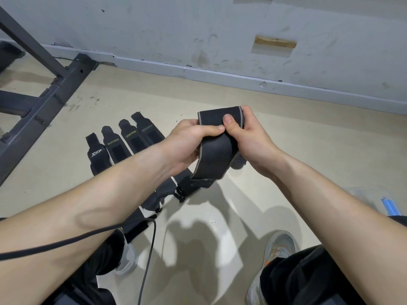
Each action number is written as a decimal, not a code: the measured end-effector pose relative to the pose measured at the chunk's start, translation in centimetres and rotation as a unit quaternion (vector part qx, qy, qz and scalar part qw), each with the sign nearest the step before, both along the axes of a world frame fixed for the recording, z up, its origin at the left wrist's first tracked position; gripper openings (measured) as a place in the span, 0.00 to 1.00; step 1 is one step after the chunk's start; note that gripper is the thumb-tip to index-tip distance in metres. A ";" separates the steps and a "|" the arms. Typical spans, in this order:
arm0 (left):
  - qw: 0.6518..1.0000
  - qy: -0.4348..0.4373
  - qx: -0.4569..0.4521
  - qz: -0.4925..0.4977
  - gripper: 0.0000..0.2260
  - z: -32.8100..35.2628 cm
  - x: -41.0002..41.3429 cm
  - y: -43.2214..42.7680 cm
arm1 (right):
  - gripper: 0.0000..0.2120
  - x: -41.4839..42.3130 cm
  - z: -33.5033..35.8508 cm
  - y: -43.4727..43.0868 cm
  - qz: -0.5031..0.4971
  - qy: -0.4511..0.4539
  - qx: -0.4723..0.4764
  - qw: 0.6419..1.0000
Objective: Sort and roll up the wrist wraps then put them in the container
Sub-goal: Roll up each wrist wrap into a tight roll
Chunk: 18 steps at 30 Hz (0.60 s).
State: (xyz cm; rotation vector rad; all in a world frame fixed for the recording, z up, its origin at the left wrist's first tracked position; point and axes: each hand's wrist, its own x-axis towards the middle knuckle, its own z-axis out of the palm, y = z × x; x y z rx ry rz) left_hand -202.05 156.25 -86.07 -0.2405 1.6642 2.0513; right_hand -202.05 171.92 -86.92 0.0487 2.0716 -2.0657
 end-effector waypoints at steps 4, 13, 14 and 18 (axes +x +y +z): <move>0.996 -0.053 0.069 -0.005 0.13 1.3 -0.1 -0.1 | 0.04 0.0 0.0 0.0 0.022 0.033 0.033 0.999; 0.997 -0.024 0.021 0.070 0.22 0.3 -0.8 -0.6 | 0.11 0.3 0.8 -0.2 0.047 -0.069 -0.003 0.996; 0.997 -0.020 0.019 0.070 0.22 0.4 -0.9 -0.6 | 0.12 0.3 0.8 -0.3 0.038 -0.082 -0.007 0.996; 0.997 -0.014 0.016 0.074 0.21 0.3 -0.7 -0.5 | 0.11 0.1 0.1 -0.5 -0.005 -0.070 -0.011 0.997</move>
